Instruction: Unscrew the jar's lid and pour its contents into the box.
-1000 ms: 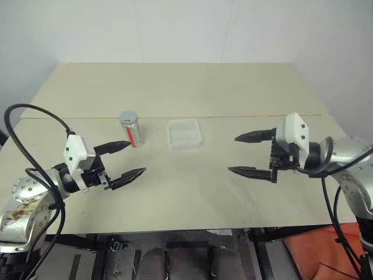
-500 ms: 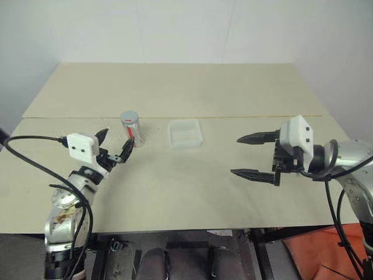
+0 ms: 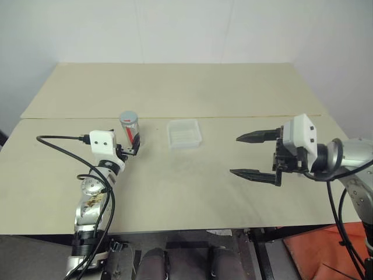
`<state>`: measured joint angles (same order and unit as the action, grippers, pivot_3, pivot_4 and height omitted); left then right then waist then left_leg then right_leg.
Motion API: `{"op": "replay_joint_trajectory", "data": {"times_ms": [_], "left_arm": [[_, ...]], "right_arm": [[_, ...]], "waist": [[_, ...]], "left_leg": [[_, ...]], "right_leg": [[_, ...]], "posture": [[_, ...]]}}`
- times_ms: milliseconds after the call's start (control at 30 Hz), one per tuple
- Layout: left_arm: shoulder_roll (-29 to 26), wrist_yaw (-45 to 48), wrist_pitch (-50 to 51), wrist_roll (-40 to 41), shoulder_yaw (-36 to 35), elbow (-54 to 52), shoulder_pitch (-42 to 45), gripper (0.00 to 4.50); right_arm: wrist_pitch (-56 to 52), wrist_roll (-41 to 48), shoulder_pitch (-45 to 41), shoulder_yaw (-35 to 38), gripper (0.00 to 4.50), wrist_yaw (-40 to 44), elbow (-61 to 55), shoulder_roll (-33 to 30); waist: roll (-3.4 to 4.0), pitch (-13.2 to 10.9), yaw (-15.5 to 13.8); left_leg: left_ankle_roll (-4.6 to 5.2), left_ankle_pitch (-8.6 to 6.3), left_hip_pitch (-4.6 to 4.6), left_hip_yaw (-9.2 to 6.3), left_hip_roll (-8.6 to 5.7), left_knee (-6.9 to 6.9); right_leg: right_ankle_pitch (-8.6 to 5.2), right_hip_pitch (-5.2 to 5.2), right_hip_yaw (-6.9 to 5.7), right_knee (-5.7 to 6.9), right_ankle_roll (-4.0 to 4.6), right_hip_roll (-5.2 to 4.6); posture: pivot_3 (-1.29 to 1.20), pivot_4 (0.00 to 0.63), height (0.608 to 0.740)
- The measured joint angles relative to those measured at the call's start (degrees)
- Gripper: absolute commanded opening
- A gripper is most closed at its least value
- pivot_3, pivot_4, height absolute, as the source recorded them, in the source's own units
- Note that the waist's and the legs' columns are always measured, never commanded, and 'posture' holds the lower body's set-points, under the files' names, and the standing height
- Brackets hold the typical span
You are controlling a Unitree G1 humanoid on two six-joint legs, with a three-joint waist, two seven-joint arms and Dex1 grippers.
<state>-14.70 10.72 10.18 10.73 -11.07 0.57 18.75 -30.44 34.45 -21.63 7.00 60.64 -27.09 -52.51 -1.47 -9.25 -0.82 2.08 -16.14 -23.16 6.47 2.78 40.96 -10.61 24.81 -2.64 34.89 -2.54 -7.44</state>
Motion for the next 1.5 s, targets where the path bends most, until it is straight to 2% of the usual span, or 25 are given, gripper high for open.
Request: {"op": "replay_joint_trajectory", "data": {"times_ms": [167,533,633,833,867,1067,1133,1267,1333,1500], "left_arm": [[1.40,-1.23,-3.18,-1.69,0.47,7.94,5.71,4.48],[2.32,-2.69,-6.77,-4.10,1.34,18.43,10.53,4.48],[2.42,-3.00,-7.78,-4.31,1.51,19.65,10.55,3.94],[2.39,-2.95,-8.81,-4.62,1.77,21.75,11.84,2.04],[2.36,-2.94,-8.86,-4.62,1.78,22.05,12.19,1.93],[1.47,-2.57,-9.06,-4.63,1.81,23.06,12.68,1.93],[-0.02,-0.25,-8.83,-4.25,1.97,22.19,12.34,1.93],[-6.13,10.32,-6.96,-0.79,2.52,14.18,8.91,1.93],[-12.33,18.70,-4.25,3.01,2.57,8.41,6.00,1.93],[-21.54,35.31,2.94,15.87,-0.89,-1.95,0.65,1.93]], "right_arm": [[0.00,0.15,-0.07,0.10,4.50,-0.01,-1.14,0.00],[0.00,0.61,-0.56,0.13,4.50,-0.44,-1.25,0.03],[-0.16,0.85,-0.56,0.13,4.50,-0.74,-0.98,0.08],[-0.26,1.89,-0.35,0.13,4.50,-0.92,-0.85,0.08],[-0.28,1.98,-0.34,0.13,4.50,-0.96,-0.85,0.08],[-0.62,2.44,-0.18,0.13,4.50,-1.48,-0.92,0.08],[-0.93,2.69,-0.05,0.13,4.50,-1.88,-1.01,0.12],[-1.63,2.99,0.39,0.17,4.50,-2.45,-1.32,0.59],[-2.41,3.68,0.48,0.28,4.50,-3.34,-1.58,1.16],[-4.82,4.99,-2.13,-0.22,4.50,-5.99,-1.45,3.46]], "waist": [[-0.01,0.00,-0.04],[-0.02,0.00,0.13],[-0.02,0.00,0.12],[-0.03,0.00,0.09],[-0.02,0.00,0.11],[-0.03,0.00,0.13],[-0.02,0.00,0.20],[-0.04,-0.01,0.32],[-0.04,-0.02,0.55],[-0.04,-0.02,0.55]], "left_leg": [[0.00,0.00,-0.02,0.00,-0.01,0.02],[0.00,0.00,-0.02,-0.01,0.00,0.02],[0.00,0.00,-0.03,0.00,0.00,0.02],[0.00,0.00,-0.03,-0.01,0.00,0.02],[0.00,0.00,-0.03,-0.01,0.00,0.02],[0.00,0.01,-0.02,0.00,0.00,0.01],[-0.02,0.01,-0.02,0.00,0.02,0.00],[-0.34,0.20,-0.10,0.01,0.04,0.00],[-0.38,0.22,-0.09,0.02,0.06,-0.01],[-0.30,0.18,-0.08,0.02,0.08,-0.01]], "right_leg": [[0.01,-0.01,-0.01,0.01,-0.01,0.00],[0.01,-0.01,-0.03,0.01,-0.02,0.00],[0.01,-0.01,-0.04,0.02,-0.02,0.00],[0.01,-0.01,-0.04,0.01,-0.02,0.00],[0.01,-0.01,-0.04,0.01,-0.02,0.00],[0.01,-0.01,-0.04,0.02,-0.02,0.00],[0.01,0.00,-0.05,0.03,-0.02,0.00],[0.01,0.10,-0.04,0.07,-0.02,0.00],[0.01,0.14,-0.01,0.09,-0.02,0.00],[0.00,0.16,0.01,0.09,-0.02,0.00]], "posture": [[0.00,0.150,0.740],[0.00,0.150,0.740],[0.00,0.150,0.740],[0.00,0.150,0.740],[0.00,0.150,0.740],[0.00,0.150,0.740],[0.00,0.150,0.740],[0.00,0.150,0.740],[0.00,0.150,0.740],[0.00,0.150,0.740]]}}
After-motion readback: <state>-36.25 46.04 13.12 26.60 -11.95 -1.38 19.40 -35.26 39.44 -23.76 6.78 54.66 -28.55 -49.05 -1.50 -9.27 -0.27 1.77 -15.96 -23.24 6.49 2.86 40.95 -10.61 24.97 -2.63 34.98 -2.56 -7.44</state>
